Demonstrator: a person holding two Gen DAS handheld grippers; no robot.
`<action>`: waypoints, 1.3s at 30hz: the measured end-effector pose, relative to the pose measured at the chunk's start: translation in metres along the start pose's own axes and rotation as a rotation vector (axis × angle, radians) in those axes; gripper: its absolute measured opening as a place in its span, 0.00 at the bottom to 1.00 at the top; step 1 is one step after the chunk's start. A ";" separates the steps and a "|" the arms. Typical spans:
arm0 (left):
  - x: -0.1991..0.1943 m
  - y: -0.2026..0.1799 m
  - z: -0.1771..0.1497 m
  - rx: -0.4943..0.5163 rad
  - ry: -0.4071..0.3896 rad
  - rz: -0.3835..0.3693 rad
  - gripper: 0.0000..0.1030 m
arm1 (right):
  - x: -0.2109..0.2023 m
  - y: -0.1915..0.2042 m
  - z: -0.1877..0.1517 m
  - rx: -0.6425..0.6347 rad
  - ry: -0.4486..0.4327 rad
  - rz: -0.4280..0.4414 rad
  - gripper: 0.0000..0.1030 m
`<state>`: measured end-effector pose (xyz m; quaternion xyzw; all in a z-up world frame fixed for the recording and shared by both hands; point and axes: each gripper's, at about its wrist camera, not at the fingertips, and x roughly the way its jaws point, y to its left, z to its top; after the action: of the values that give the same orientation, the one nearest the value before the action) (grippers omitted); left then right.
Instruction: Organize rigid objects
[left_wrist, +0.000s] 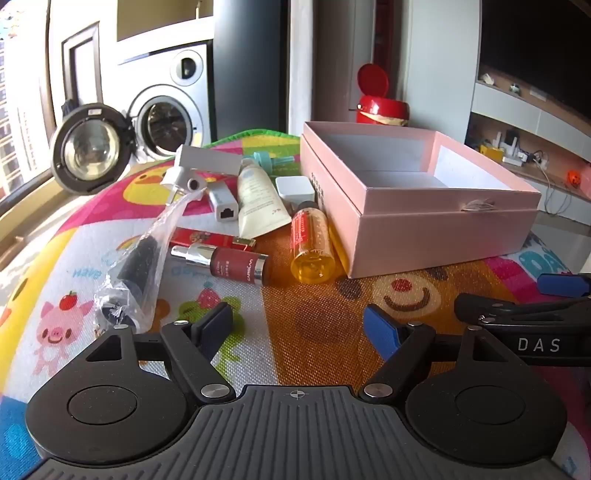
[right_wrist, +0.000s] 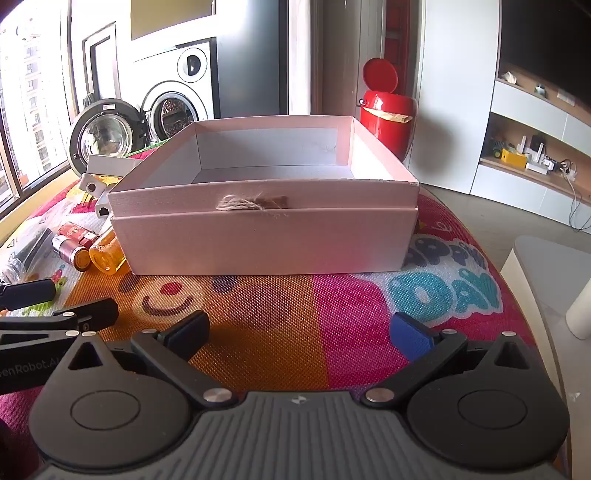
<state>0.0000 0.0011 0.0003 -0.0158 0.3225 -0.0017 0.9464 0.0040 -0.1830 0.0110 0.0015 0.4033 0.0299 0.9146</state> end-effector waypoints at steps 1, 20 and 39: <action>0.000 0.001 0.000 0.001 0.000 0.001 0.81 | 0.000 0.000 0.000 0.002 -0.003 0.002 1.00; 0.000 -0.001 0.000 0.015 0.000 0.011 0.81 | 0.000 -0.001 0.000 0.000 0.000 0.000 1.00; 0.000 -0.001 0.000 0.015 0.001 0.012 0.81 | 0.000 0.000 0.000 0.000 0.001 0.000 1.00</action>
<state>0.0000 0.0002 0.0000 -0.0066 0.3228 0.0015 0.9464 0.0043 -0.1835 0.0109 0.0018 0.4037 0.0299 0.9144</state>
